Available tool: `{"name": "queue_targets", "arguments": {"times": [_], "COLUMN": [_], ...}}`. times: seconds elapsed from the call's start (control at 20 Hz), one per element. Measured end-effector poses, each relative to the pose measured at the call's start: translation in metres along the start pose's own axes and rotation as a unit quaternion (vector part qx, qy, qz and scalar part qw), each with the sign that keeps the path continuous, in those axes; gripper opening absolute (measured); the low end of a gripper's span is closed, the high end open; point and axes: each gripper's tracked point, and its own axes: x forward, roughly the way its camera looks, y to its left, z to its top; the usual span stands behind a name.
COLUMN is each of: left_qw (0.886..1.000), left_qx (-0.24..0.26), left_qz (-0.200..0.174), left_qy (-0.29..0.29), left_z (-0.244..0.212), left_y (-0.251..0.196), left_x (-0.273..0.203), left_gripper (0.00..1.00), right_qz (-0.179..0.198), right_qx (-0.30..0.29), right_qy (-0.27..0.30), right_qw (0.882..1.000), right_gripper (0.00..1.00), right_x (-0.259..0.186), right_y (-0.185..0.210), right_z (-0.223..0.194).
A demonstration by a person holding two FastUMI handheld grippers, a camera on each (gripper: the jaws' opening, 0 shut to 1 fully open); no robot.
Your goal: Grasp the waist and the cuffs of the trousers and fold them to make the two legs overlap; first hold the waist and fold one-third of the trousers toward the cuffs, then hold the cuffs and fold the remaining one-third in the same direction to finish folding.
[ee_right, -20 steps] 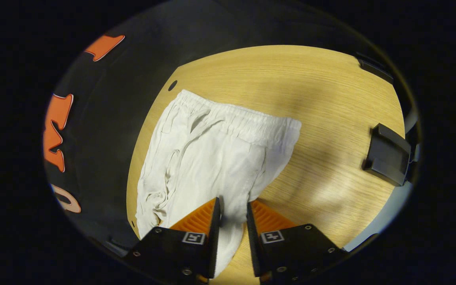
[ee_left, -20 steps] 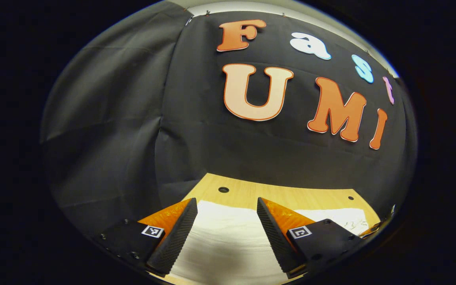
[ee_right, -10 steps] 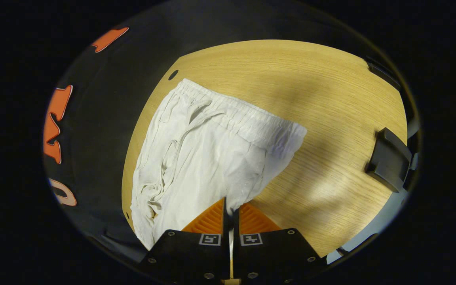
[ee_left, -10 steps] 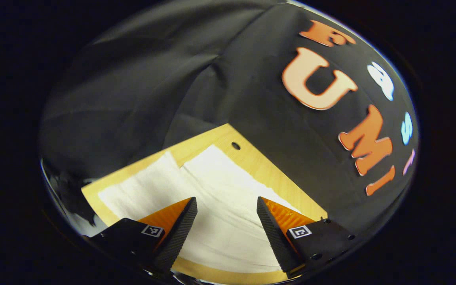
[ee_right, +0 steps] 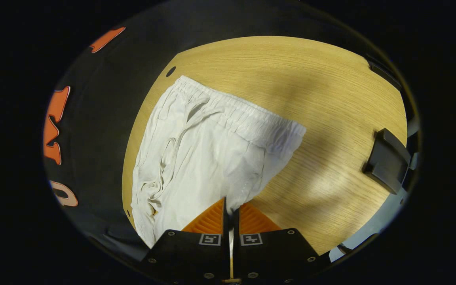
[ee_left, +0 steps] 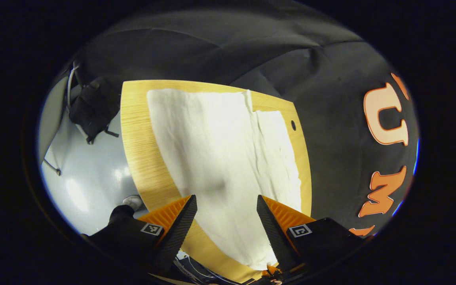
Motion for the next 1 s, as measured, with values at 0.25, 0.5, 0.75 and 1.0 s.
{"name": "queue_targets", "arguments": {"times": [0.25,0.5,0.75,1.0], "left_qw": [0.999,0.997,0.998,0.998], "left_qx": [-0.023,-0.063,-0.065,-0.055], "left_qz": [0.04,0.036,0.025,0.029], "left_qy": [0.002,0.013,0.009,0.019], "left_z": [-0.009,-0.016,-0.009,-0.001], "left_y": [0.04,0.042,0.036,0.024], "left_x": [0.02,0.025,0.03,0.055], "left_gripper": [0.99,0.99,1.0,0.9], "right_qz": [0.0,0.002,0.005,0.007], "right_qx": [0.0,0.006,0.015,0.018], "right_qy": [0.005,0.009,0.011,0.014], "right_qw": [1.0,1.0,1.0,1.0], "right_gripper": [0.04,0.04,0.04,0.04], "right_x": [-0.001,-0.002,-0.002,-0.001], "right_y": [0.0,0.0,0.0,-0.001], "right_z": [0.001,0.001,0.002,0.001]}}
